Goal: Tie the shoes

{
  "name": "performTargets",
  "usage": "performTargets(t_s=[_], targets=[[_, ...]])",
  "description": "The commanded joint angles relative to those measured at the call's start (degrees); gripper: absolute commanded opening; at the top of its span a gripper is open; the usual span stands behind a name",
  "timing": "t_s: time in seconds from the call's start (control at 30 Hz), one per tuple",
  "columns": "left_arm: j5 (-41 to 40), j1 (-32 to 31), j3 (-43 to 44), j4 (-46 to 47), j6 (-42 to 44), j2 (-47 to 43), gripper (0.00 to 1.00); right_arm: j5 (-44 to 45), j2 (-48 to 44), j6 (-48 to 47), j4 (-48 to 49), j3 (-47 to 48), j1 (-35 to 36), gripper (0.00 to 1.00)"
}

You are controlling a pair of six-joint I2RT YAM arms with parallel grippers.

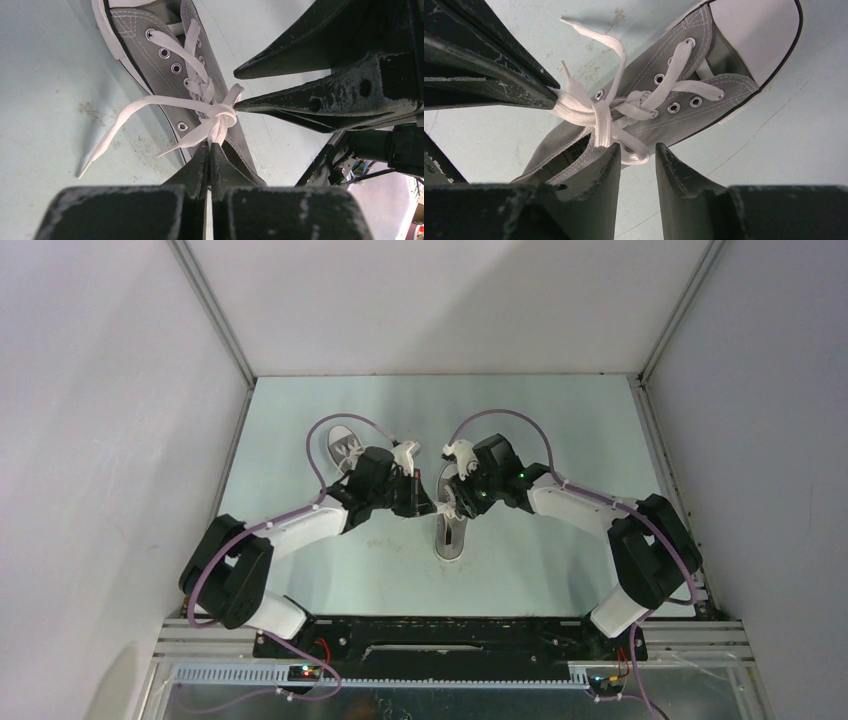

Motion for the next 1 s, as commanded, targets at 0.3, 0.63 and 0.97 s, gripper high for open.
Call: performTargets(t_s=[0.3, 0.63, 0.97], targets=[[1.2, 0.4, 2.5, 0.2, 1.2, 0.4, 0.0, 1.6, 4.1, -3.6, -1.0, 6.1, 1.9, 0.37], [1.3, 0.4, 3.1, -0.3, 1.5, 0.9, 0.0, 3.9, 3.7, -5.1, -0.5, 6.1, 2.9, 0.51], [2.0, 0.6, 3.0, 0.0, 1.4, 1.3, 0.0, 1.8, 4.2, -6.8, 0.2, 6.8, 3.0, 0.42]])
